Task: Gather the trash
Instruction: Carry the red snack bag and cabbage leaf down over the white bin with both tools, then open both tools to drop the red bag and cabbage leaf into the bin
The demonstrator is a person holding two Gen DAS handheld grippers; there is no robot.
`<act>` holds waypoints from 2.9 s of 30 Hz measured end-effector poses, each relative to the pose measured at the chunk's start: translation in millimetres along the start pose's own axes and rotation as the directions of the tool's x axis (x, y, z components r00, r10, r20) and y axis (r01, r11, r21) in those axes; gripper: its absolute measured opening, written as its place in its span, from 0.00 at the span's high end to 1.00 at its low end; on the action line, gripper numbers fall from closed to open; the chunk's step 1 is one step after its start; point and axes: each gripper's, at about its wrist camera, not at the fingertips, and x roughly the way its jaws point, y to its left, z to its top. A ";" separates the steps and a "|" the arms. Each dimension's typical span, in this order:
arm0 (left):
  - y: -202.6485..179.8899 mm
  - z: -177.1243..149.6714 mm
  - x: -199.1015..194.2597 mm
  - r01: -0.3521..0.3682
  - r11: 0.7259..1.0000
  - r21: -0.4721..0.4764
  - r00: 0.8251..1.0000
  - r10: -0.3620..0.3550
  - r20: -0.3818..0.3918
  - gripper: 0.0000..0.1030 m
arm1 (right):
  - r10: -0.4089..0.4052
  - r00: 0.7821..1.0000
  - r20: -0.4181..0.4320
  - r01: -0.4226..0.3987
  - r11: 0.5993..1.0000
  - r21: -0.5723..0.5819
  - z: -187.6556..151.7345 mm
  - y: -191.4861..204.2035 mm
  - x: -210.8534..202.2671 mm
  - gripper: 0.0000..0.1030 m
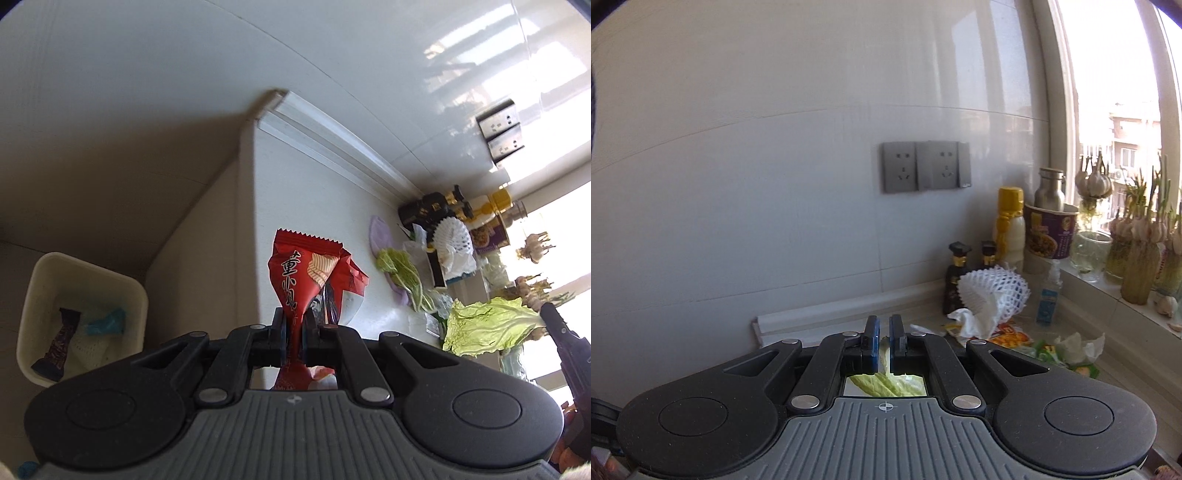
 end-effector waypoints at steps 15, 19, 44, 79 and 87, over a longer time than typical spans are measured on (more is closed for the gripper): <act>59.0 1.3 -32.1 -0.089 0.992 -0.094 0.994 0.094 0.057 0.94 | 0.231 0.969 -0.089 -0.237 0.969 -0.066 -14.8 90.7 16.7 0.98; 75.3 0.1 -32.3 -0.109 0.986 -0.126 0.992 0.116 0.054 0.94 | 0.274 0.953 -0.128 -0.286 0.954 -0.090 -22.7 112.7 21.8 0.97; 198.4 -27.4 48.7 -0.354 0.905 -0.237 0.933 0.326 -0.150 0.94 | 0.381 0.803 -0.458 -0.456 0.888 -0.059 -136.9 200.9 86.6 0.97; 263.3 -45.2 156.6 -0.515 0.857 0.023 0.789 0.484 -0.379 0.71 | 0.133 0.546 -0.827 -0.414 0.901 -0.128 -301.4 280.7 247.6 0.83; 257.2 -45.1 158.1 -0.507 0.860 0.063 0.787 0.491 -0.373 0.46 | 0.143 0.532 -0.835 -0.399 0.912 -0.098 -303.4 275.0 252.4 0.47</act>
